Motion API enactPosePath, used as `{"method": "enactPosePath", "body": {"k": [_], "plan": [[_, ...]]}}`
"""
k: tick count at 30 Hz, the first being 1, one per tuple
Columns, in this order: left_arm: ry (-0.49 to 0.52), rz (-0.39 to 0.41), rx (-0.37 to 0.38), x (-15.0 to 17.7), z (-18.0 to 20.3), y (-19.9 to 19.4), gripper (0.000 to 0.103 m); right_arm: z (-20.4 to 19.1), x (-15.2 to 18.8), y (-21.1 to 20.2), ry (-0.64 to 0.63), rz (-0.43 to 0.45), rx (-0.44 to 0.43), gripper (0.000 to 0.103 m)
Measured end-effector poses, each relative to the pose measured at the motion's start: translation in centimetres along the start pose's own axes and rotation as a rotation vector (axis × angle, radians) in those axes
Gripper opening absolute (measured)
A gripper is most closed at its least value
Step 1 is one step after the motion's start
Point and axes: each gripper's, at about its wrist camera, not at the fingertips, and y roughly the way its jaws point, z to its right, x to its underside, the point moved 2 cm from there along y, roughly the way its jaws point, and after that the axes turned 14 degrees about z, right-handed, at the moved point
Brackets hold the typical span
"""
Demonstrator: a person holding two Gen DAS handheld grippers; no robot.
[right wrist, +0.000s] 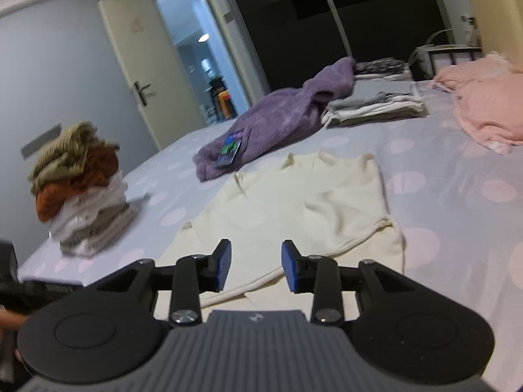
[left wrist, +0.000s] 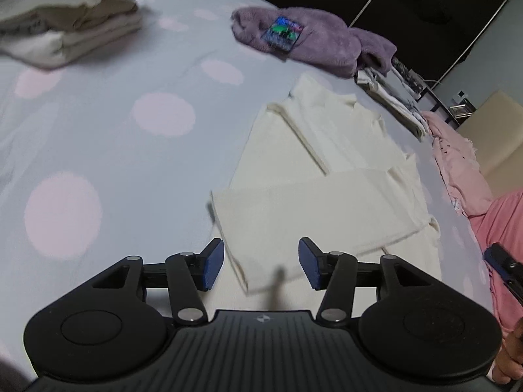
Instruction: Fold clothes
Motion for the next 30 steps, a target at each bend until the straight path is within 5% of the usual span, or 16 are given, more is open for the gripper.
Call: {"method": "enactPosePath", "body": {"k": [5, 11, 14, 19, 26, 30], "plan": [[-0.018, -0.042, 0.028, 0.2, -0.3, 1.1, 0.048, -1.7, -0.1, -2.3, 0.114, 0.043, 0.026, 0.042], [-0.04, -0.051, 0.024, 0.4, -1.2, 2.6, 0.043, -4.9, 1.0, -2.2, 0.012, -0.004, 0.002, 0.042], [-0.083, -0.052, 0.054, 0.3, -1.6, 2.3, 0.001, -5.3, 1.6, -1.8, -0.038, -0.026, 0.005, 0.043], [-0.176, -0.058, 0.06, -0.2, -3.1, 0.8, 0.0, -5.2, 2.1, -1.4, -0.068, -0.048, 0.014, 0.043], [-0.289, -0.124, 0.162, 0.8, -2.9, -1.8, 0.0, -5.6, 2.8, -0.2, -0.106, -0.084, 0.022, 0.043], [-0.195, -0.184, 0.022, 2.1, -3.3, -1.0, 0.0, -5.9, 3.2, 0.0, -0.143, -0.102, 0.029, 0.043]]}}
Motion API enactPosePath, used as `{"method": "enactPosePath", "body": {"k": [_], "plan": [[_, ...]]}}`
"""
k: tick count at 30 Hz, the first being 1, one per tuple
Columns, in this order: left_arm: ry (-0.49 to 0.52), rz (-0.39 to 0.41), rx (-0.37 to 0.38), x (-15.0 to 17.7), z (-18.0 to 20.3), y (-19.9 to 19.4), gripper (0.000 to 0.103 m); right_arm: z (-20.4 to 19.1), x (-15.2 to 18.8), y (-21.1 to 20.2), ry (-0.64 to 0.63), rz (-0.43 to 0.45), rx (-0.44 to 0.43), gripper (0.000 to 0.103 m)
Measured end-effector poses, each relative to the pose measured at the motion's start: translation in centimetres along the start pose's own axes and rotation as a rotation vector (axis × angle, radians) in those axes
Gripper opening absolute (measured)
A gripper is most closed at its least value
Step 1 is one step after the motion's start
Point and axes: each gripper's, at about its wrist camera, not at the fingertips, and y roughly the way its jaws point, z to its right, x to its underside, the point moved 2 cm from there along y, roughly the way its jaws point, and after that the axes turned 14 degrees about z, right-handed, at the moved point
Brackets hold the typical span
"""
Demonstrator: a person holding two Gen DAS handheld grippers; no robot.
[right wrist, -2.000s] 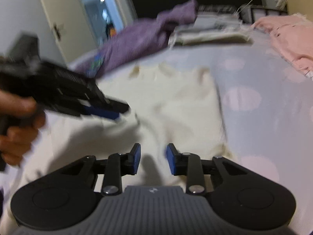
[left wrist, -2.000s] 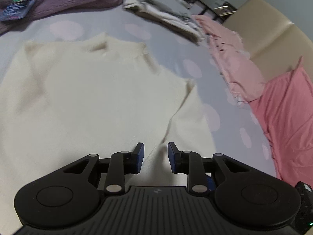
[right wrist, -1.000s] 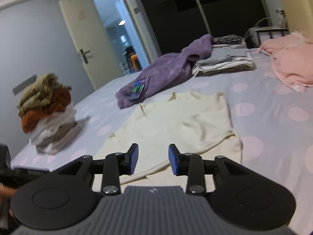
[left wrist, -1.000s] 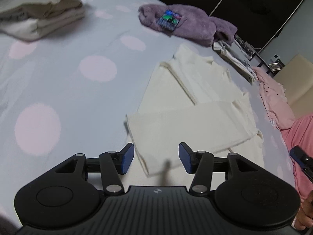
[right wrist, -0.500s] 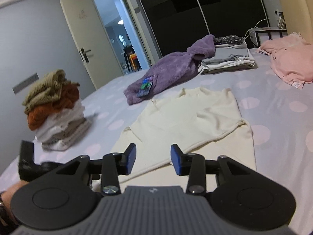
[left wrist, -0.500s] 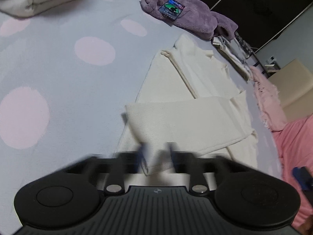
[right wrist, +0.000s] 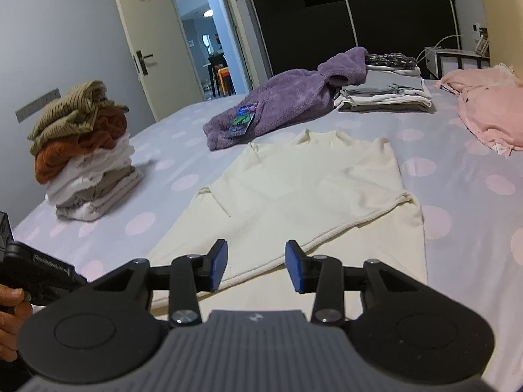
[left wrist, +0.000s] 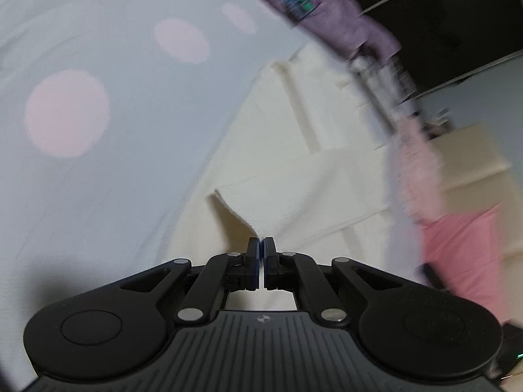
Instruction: Fold clothes
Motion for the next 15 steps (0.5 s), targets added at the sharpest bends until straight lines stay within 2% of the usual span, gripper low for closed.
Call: {"method": "enactPosePath", "body": {"k": [1, 4, 5, 7, 9, 11, 13, 15], "plan": [[0.021, -0.012, -0.042, 0.1, -0.5, 0.5, 0.0, 0.1, 0.1, 0.0, -0.005, -0.004, 0.005, 0.043], [-0.022, -0.01, -0.026, -0.4, -1.4, 0.7, 0.0, 0.3, 0.0, 0.1, 0.001, -0.003, 0.021, 0.043], [0.007, -0.002, -0.034, -0.8, -1.0, 0.5, 0.001, 0.4, 0.0, 0.1, 0.005, -0.001, 0.025, 0.043], [0.081, 0.026, -0.059, -1.6, -0.2, -0.1, 0.013, 0.6, -0.2, 0.1, 0.013, 0.002, 0.031, 0.043], [0.127, 0.073, -0.085, -2.5, 0.3, -0.9, 0.037, 0.8, -0.4, 0.0, 0.023, 0.005, 0.039, 0.044], [0.174, 0.098, -0.096, -3.1, 0.7, -1.4, 0.049, 1.3, -0.4, -0.1, 0.035, -0.003, 0.065, 0.044], [0.213, 0.072, -0.108, -3.6, 0.8, -1.3, 0.049, 2.0, -0.3, -0.1, 0.048, -0.021, 0.103, 0.044], [0.236, 0.011, -0.125, -3.7, 0.3, -0.7, 0.05, 2.8, -0.1, -0.1, 0.071, -0.037, 0.14, 0.044]]}}
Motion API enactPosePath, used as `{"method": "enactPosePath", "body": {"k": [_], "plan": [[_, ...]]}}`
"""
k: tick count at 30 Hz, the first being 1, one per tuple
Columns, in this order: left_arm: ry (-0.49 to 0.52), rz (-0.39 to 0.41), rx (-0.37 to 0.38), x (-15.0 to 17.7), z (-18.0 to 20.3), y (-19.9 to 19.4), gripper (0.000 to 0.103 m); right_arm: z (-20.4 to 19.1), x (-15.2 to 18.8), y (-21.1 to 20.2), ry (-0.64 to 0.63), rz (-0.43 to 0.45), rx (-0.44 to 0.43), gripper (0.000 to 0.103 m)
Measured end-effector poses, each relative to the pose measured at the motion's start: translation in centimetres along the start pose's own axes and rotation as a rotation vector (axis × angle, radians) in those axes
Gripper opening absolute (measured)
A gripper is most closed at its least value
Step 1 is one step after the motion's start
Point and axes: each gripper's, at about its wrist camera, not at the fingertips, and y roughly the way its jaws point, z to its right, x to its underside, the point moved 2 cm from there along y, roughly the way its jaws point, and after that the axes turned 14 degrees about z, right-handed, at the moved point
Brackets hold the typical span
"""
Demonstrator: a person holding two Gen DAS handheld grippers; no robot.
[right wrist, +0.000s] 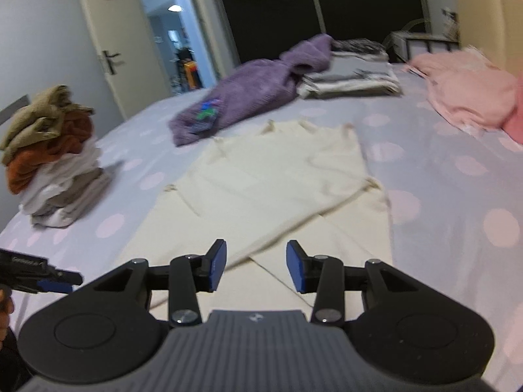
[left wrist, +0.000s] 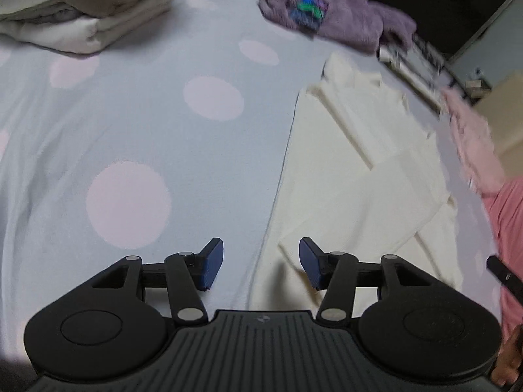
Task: Fold clothes
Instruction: 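Move both grippers to the sweater hem edge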
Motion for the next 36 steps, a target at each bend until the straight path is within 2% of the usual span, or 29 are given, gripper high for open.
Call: {"method": "enactPosePath", "body": {"k": [2, 5, 6, 7, 10, 13, 16, 18, 20, 23, 29, 32, 36], "plan": [[-0.011, -0.068, -0.005, 0.5, -0.6, 0.9, 0.047, 0.8, 0.0, 0.0, 0.035, -0.005, 0.029, 0.044], [-0.024, -0.07, 0.02, 0.8, -0.8, 0.9, 0.046, 2.5, -0.3, 0.0, 0.089, -0.019, 0.104, 0.046], [-0.027, -0.069, 0.035, 0.8, -0.7, 0.8, 0.046, 3.2, -0.4, 0.0, 0.113, -0.035, 0.139, 0.05], [-0.021, -0.074, 0.052, 0.8, -0.5, 0.8, 0.046, 4.1, -0.5, 0.1, 0.145, -0.065, 0.185, 0.055], [0.006, -0.09, 0.1, 0.9, 0.1, 0.8, 0.046, 7.1, -0.8, 0.5, 0.281, -0.198, 0.299, 0.06], [0.023, -0.107, 0.112, 1.4, 0.3, 1.2, 0.046, 9.3, -0.9, 0.3, 0.357, -0.275, 0.299, 0.064], [0.015, -0.112, 0.136, 1.5, 0.2, 1.3, 0.046, 10.1, -0.5, 0.8, 0.311, -0.397, 0.305, 0.064], [0.012, -0.118, 0.143, 1.4, 0.3, 1.5, 0.039, 10.1, 0.0, 1.3, 0.271, -0.492, 0.284, 0.064], [0.02, -0.123, 0.137, 1.5, 0.3, 1.6, 0.037, 9.9, 0.5, 1.8, 0.236, -0.574, 0.261, 0.064], [0.024, -0.125, 0.137, 1.6, 0.3, 1.6, 0.037, 9.5, 1.3, 2.4, 0.176, -0.654, 0.258, 0.064], [0.036, -0.125, 0.139, 1.7, 0.6, 1.8, 0.035, 8.6, 2.3, 3.8, 0.131, -0.731, 0.24, 0.062], [0.037, -0.127, 0.14, 1.8, 0.6, 1.8, 0.034, 8.3, 2.8, 4.3, 0.112, -0.757, 0.231, 0.051], [0.041, -0.13, 0.14, 1.9, 0.8, 1.9, 0.034, 7.9, 3.0, 4.7, 0.082, -0.764, 0.231, 0.048]]}}
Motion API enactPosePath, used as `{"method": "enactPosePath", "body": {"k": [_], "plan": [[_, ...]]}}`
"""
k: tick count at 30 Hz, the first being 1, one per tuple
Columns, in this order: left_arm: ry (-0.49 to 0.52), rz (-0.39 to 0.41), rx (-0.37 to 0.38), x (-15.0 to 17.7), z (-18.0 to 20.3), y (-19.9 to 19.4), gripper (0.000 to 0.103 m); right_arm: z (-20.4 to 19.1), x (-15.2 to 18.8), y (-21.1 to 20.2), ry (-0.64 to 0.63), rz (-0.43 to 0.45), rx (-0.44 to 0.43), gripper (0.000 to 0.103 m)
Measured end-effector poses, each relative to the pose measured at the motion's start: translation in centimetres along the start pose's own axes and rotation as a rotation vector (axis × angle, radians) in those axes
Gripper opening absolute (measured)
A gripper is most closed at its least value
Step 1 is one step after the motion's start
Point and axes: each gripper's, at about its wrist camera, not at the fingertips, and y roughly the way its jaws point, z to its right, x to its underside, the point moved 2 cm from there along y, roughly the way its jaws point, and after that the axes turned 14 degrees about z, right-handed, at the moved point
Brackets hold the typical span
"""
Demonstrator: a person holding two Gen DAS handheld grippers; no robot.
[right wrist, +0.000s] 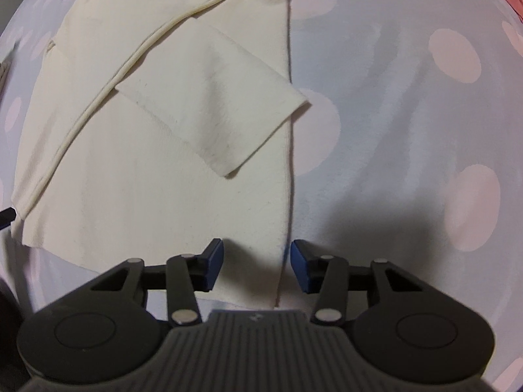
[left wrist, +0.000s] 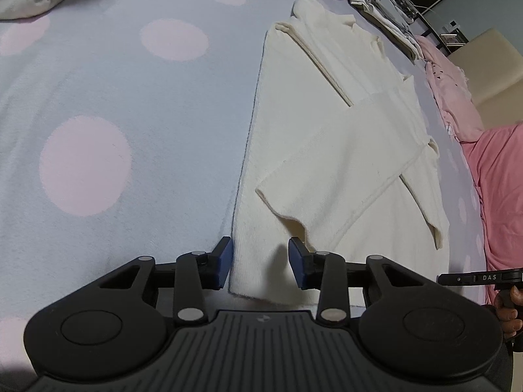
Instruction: Fold clothes
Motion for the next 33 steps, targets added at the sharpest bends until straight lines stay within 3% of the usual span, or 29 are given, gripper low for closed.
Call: {"method": "enactPosePath", "body": {"k": [8, 13, 16, 28, 29, 30, 33], "plan": [[0.01, -0.019, 0.007, 0.32, 0.27, -0.01, 0.024, -0.47, -0.11, 0.3, -0.03, 0.005, 0.012, 0.039], [0.02, -0.034, 0.014, 0.49, 0.44, 0.07, 0.023, -0.34, -0.12, 0.19, -0.024, 0.011, -0.009, 0.017], [0.024, -0.039, 0.015, 0.56, 0.57, 0.09, 0.021, -0.33, -0.17, 0.11, -0.023, 0.017, -0.024, 0.01], [-0.009, -0.058, 0.026, 0.65, 0.17, 0.29, 0.021, 0.16, -0.65, 0.15, 0.014, 0.033, -0.051, 0.01], [-0.01, -0.058, 0.026, 0.61, 0.11, 0.3, 0.018, 0.21, -0.72, 0.18, 0.017, 0.034, -0.053, 0.01], [-0.012, -0.055, 0.029, 0.51, 0.11, 0.11, 0.004, 0.27, -0.77, 0.2, 0.019, 0.034, -0.054, 0.01], [-0.016, -0.041, 0.041, 0.16, 0.14, -0.55, 0.005, 0.37, -0.84, 0.17, 0.032, 0.043, -0.059, 0.009]]}}
